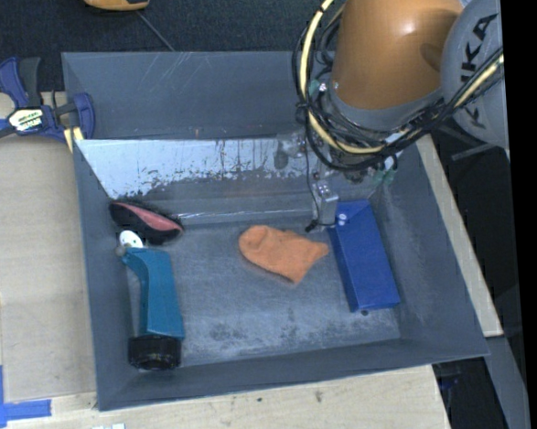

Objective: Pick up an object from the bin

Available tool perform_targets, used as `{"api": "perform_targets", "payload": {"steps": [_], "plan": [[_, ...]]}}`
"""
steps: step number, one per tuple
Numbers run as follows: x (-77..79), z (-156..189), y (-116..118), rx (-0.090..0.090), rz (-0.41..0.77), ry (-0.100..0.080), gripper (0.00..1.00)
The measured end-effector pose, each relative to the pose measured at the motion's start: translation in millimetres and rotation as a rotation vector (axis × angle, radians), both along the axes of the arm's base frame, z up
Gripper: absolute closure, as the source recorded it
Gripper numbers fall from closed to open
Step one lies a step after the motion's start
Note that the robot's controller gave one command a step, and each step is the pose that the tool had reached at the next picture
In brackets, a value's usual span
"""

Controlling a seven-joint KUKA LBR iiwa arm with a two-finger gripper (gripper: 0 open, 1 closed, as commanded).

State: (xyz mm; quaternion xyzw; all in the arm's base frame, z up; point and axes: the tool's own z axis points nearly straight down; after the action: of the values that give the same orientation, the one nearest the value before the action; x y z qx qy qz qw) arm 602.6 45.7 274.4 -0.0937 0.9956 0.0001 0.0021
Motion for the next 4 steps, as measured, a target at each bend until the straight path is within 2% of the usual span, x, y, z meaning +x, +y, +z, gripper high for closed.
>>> {"api": "perform_targets", "payload": {"steps": [1,2,3,4], "plan": [[0.0,0,0,0.0,0.0,0.0,0.0],[-11.8,-33,-5,0.0,0.028,-0.003,0.0],[-24.1,-61,-10,0.0,-0.002,0.002,0.0],[-21.6,-89,-14,0.0,0.052,-0.002,0.0]]}}
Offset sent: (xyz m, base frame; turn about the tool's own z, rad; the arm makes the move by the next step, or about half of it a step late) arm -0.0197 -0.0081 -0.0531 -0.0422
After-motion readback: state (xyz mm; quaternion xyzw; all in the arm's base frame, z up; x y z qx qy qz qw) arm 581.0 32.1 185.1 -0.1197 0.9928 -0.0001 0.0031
